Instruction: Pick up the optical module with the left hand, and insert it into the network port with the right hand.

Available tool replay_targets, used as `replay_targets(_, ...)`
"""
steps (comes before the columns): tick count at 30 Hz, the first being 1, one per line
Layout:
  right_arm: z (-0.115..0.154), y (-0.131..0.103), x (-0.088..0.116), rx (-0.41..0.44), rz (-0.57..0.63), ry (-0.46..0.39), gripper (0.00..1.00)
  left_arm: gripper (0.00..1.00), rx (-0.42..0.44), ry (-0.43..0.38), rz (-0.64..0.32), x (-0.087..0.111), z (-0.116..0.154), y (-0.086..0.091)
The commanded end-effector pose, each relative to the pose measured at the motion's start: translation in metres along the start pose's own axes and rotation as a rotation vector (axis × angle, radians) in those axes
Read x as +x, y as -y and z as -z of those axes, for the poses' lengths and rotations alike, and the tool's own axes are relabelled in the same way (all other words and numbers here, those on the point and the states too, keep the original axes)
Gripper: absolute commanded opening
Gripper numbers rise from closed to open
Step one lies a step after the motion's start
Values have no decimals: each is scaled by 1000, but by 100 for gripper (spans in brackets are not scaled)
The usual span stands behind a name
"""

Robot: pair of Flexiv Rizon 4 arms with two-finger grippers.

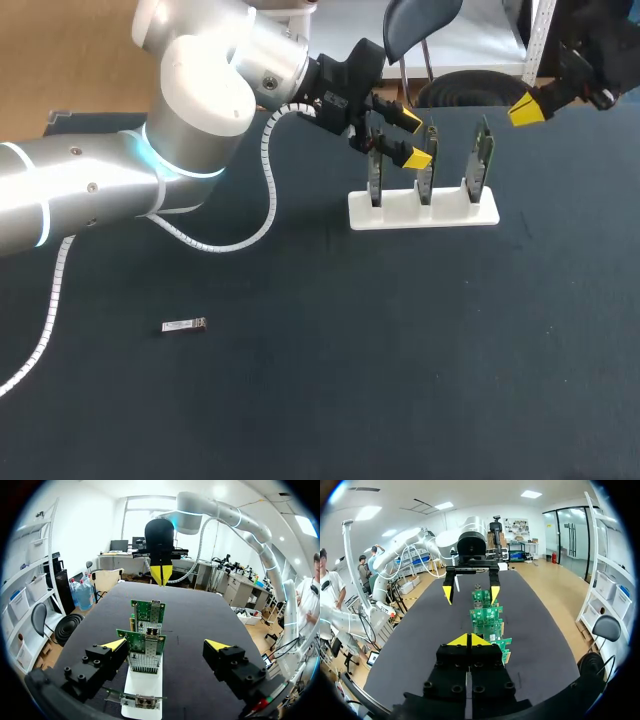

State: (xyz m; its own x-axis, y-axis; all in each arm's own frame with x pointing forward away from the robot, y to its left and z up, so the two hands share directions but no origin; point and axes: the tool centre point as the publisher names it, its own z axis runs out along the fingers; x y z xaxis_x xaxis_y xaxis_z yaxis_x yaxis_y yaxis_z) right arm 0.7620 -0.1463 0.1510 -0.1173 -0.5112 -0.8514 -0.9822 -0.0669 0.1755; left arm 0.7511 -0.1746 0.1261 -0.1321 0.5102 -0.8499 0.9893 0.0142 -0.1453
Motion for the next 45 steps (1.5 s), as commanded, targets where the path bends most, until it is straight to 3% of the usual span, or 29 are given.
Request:
replay_targets(1,-1,-3,-1,11,-4,-4,0,100,4,-5,2,-1,0,-2)
replay_targets(12,-3,-2,-1,12,-7,-14,1,100,4,-5,2,-1,0,-2)
replay_targets(13,-3,-2,-1,7,-4,-16,28,100,4,-5,2,-1,0,-2)
replay_targets(14,-3,-2,-1,16,-8,-28,100,100,4,-5,2,-1,0,-2)
replay_targets(36,-3,-2,-1,16,-8,-28,100,100,-6,15,-5,-5,7,-4)
replay_targets(45,-3,-2,-1,16,-8,-28,100,100,-61,61,-75,-33,41,-3)
